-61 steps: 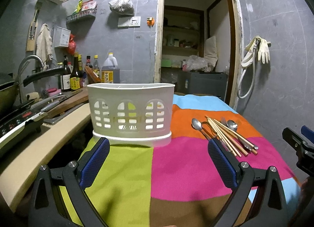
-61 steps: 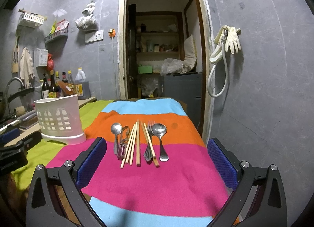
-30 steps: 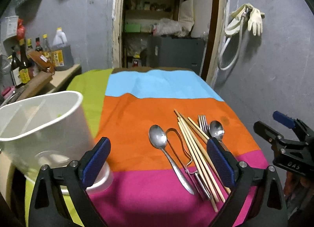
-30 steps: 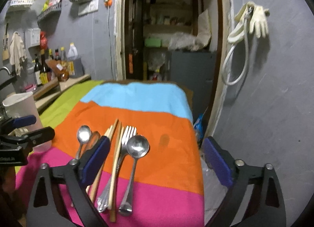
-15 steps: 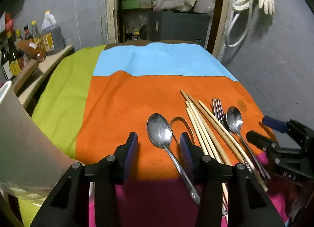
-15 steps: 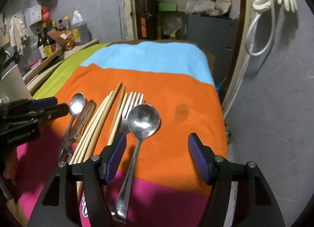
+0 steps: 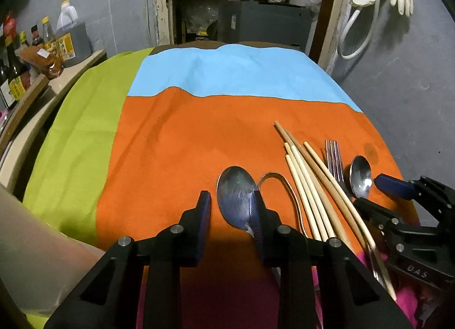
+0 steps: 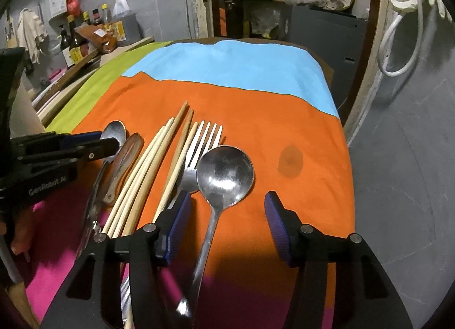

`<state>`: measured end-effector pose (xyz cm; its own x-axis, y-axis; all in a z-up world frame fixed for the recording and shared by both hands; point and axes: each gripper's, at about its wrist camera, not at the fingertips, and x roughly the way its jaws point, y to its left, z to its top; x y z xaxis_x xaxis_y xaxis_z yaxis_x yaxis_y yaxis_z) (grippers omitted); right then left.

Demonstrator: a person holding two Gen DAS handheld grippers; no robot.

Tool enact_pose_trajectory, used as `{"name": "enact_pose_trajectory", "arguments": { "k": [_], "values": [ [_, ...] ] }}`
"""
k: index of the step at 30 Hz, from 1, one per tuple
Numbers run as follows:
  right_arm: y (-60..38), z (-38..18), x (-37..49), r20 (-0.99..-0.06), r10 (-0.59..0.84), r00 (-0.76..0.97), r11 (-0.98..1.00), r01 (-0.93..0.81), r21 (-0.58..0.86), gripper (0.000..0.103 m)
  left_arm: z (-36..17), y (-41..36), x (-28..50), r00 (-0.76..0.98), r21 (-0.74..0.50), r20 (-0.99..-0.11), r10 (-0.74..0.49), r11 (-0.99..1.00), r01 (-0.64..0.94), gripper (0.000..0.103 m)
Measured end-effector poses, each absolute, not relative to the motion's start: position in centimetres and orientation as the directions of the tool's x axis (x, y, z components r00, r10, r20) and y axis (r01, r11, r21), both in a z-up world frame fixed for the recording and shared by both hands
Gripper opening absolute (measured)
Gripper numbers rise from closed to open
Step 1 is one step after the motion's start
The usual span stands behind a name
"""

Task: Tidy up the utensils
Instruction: 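Grasp the small silver spoon with the left tool while the right tool grasps the large silver spoon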

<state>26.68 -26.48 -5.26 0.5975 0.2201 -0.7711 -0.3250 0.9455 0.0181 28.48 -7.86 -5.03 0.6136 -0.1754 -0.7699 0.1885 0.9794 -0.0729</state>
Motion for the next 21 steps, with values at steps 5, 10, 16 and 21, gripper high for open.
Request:
{"name": "enact_pose_trajectory", "arguments": {
  "k": [5, 10, 16, 21],
  "values": [
    [-26.4, -5.5, 27.8, -0.779, 0.221, 0.587, 0.947, -0.32, 0.028, 0.052, -5.3, -7.7, 28.7, 0.608, -0.093, -0.771, -0.189, 0.978, 0.187, 0.024],
    [-26.6, -5.6, 28.1, -0.778, 0.234, 0.583, 0.948, -0.316, 0.049, 0.05, -5.2, -7.7, 28.8, 0.604, -0.114, -0.77, -0.206, 0.976, 0.187, 0.012],
    [-26.8, -5.5, 28.0, -0.775, 0.244, 0.583, 0.947, -0.315, 0.062, 0.041, -4.9, -7.7, 28.6, 0.616, -0.139, -0.754, -0.229, 0.972, 0.191, 0.004],
    [-26.9, -5.4, 28.0, -0.77, 0.251, 0.586, 0.948, -0.31, 0.073, 0.04, -4.3, -8.3, 27.8, 0.63, -0.13, -0.74, -0.236, 0.969, 0.209, 0.001]
  ]
}}
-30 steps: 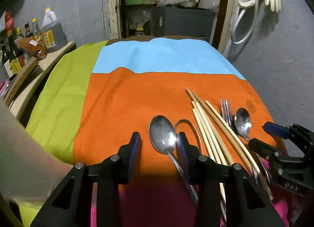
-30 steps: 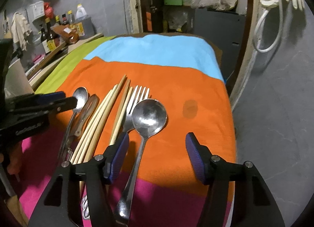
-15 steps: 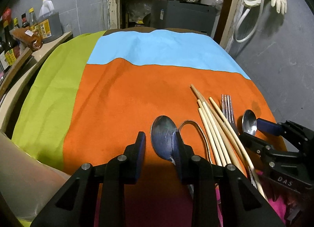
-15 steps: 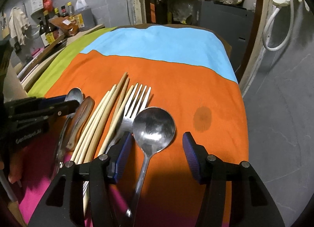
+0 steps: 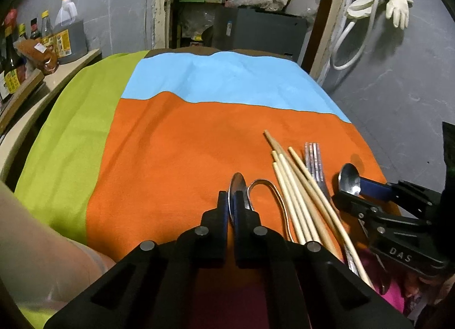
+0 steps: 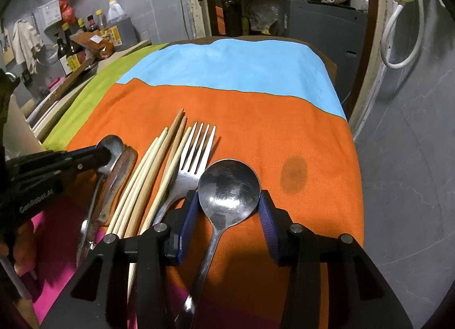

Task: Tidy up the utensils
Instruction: 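Grasp the small silver spoon with the left tool while the right tool grasps the large silver spoon, then lift both spoons and carry them over the white utensil basket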

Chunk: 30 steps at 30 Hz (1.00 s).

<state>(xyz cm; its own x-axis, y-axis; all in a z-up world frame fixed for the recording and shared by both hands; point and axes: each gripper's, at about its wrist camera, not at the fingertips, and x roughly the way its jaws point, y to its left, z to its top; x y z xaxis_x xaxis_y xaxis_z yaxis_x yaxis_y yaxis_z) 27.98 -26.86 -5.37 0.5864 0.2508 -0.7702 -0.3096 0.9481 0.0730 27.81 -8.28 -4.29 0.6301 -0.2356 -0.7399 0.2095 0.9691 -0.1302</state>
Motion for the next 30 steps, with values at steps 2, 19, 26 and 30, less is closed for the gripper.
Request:
{"name": "enact_pose_trajectory", "arguments": {
  "k": [2, 19, 26, 30],
  "values": [
    [-27.0, -5.1, 27.8, -0.763, 0.253, 0.595, 0.95, -0.303, 0.078, 0.04, -3.9, -8.4, 27.3, 0.645, -0.121, -0.728, -0.232, 0.97, 0.212, 0.0],
    [-25.3, 1.5, 18.8, -0.375, 0.196, 0.906, 0.967, -0.242, -0.079, 0.04, 2.7, -6.5, 17.9, 0.933, -0.051, -0.335, -0.131, 0.991, 0.121, 0.0],
    [-22.7, 5.7, 17.9, -0.239, 0.244, 0.94, 0.959, -0.269, -0.082, 0.039, 7.4, -2.6, 16.1, 0.976, -0.063, -0.207, -0.069, 0.996, 0.057, 0.0],
    [-20.2, 8.0, 18.1, -0.186, 0.302, 0.935, 0.945, -0.319, -0.069, 0.039, 9.5, 0.8, 15.4, 0.987, -0.067, -0.157, -0.016, 0.998, 0.005, 0.0]
  ]
}}
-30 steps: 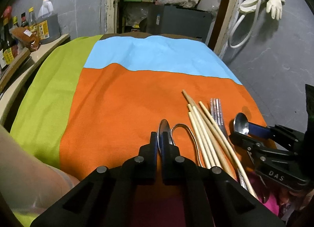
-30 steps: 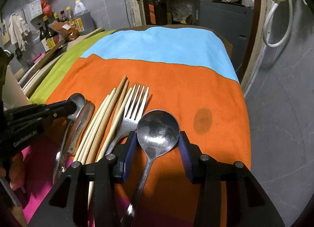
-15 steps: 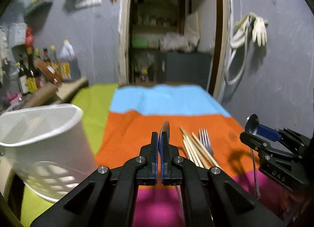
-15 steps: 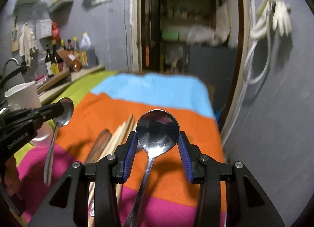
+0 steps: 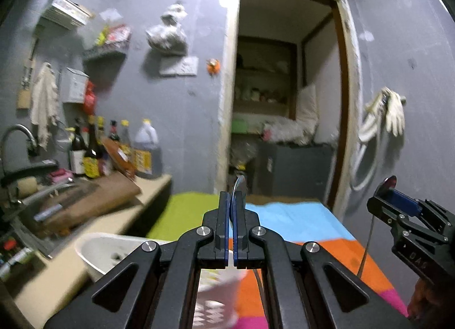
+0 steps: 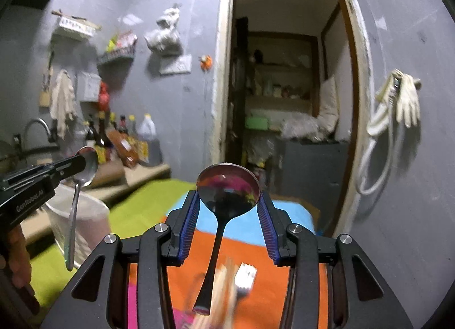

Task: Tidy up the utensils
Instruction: 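Lift both spoons and carry them over the white utensil basket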

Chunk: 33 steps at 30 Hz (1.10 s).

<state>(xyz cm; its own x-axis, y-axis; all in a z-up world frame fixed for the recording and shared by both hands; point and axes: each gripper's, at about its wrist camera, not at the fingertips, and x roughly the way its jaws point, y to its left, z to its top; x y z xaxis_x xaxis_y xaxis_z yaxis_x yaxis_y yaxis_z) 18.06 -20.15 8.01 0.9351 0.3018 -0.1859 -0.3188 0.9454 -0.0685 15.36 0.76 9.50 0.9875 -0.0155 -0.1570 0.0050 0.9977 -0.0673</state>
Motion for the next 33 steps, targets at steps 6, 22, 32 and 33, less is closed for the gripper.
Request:
{"name": "enact_pose_trajectory", "arguments": {
  "k": [6, 22, 32, 33],
  "values": [
    [-16.1, 10.5, 18.4, -0.146, 0.402, 0.904, 0.91, -0.413, -0.049, 0.039, 12.0, 6.6, 14.3, 0.991, -0.083, -0.105, 0.086, 0.992, -0.095, 0.0],
    [-6.5, 10.9, 19.5, -0.093, 0.56, 0.823, 0.824, -0.565, -0.043, 0.039, 10.0, 14.9, 17.1, 0.964, -0.092, -0.105, 0.245, 0.963, -0.255, 0.0],
    [-5.5, 6.5, 20.5, -0.166, 0.548, 0.82, 0.823, -0.564, -0.066, 0.04, 6.1, 13.9, 18.9, 0.964, -0.043, -0.135, 0.231, 0.97, -0.239, 0.0],
    [-5.5, 6.1, 20.6, -0.179, 0.549, 0.817, 0.822, -0.566, -0.062, 0.04, 5.9, 14.0, 19.0, 0.965, -0.046, -0.139, 0.222, 0.972, -0.23, 0.0]
  ]
}}
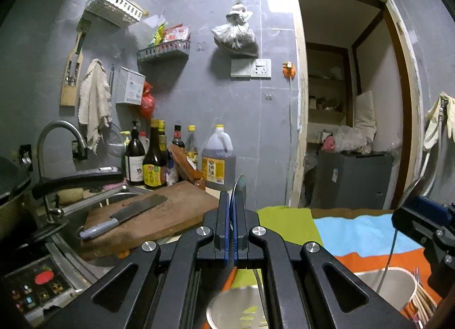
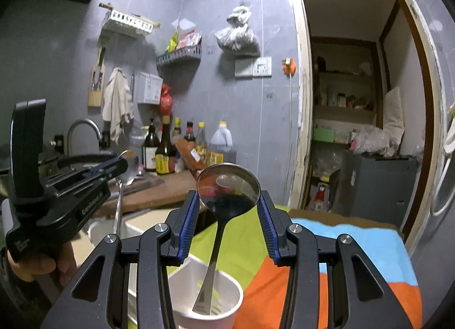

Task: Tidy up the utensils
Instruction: 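Lift both spoons and carry them over the white utensil basket, then open the right tool over the basket while the left tool releases its spoon inside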

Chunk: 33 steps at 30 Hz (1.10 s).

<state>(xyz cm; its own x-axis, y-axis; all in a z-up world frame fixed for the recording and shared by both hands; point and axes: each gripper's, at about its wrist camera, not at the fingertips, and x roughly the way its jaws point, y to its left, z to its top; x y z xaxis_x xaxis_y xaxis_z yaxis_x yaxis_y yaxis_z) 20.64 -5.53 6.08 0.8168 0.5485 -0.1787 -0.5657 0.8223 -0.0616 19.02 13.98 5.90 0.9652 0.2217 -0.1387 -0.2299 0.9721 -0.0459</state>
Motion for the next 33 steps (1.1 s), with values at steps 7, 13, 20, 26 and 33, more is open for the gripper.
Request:
{"name": "enact_pose_trajectory", "arguments": {
  "k": [7, 13, 20, 26, 33],
  "values": [
    [-5.6, 4.4, 21.1, -0.231, 0.545, 0.806, 0.823, -0.567, -0.037, 0.04, 4.3, 13.8, 19.3, 0.969, -0.063, -0.196, 0.151, 0.984, -0.166, 0.0],
    [-5.9, 3.5, 21.2, -0.257, 0.55, 0.795, 0.819, -0.573, -0.019, 0.04, 3.7, 14.1, 19.2, 0.967, -0.102, -0.231, 0.11, 0.985, -0.137, 0.0],
    [-5.8, 2.8, 21.1, -0.283, 0.544, 0.79, 0.825, -0.565, 0.01, 0.041, 3.7, 13.9, 18.5, 0.965, -0.134, -0.25, 0.082, 0.984, -0.118, 0.001],
    [-5.6, 2.6, 20.8, -0.305, 0.516, 0.8, 0.845, -0.533, 0.031, 0.041, 3.7, 13.8, 18.1, 0.961, -0.157, -0.271, 0.061, 0.982, -0.106, 0.002],
    [-6.2, 2.9, 20.4, -0.293, 0.508, 0.81, 0.857, -0.508, 0.08, 0.05, 3.9, 13.9, 17.4, 0.959, -0.182, -0.279, 0.043, 0.978, -0.097, 0.008]
  ]
}}
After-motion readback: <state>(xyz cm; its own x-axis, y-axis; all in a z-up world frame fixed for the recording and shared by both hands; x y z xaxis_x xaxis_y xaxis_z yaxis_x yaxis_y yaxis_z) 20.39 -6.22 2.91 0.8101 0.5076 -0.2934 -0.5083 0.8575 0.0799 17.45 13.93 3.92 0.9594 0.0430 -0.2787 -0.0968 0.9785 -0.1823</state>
